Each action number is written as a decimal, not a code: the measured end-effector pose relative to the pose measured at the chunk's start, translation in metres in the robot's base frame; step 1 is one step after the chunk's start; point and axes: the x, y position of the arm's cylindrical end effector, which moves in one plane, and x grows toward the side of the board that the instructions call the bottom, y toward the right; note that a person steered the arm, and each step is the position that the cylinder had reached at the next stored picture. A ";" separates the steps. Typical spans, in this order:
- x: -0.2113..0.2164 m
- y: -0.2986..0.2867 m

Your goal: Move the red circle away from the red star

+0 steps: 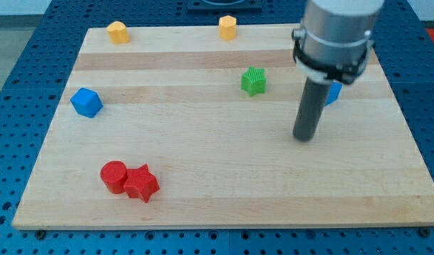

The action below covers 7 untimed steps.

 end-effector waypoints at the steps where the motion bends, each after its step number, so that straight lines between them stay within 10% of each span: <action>1: 0.059 -0.033; 5: 0.114 -0.327; 7: 0.083 -0.327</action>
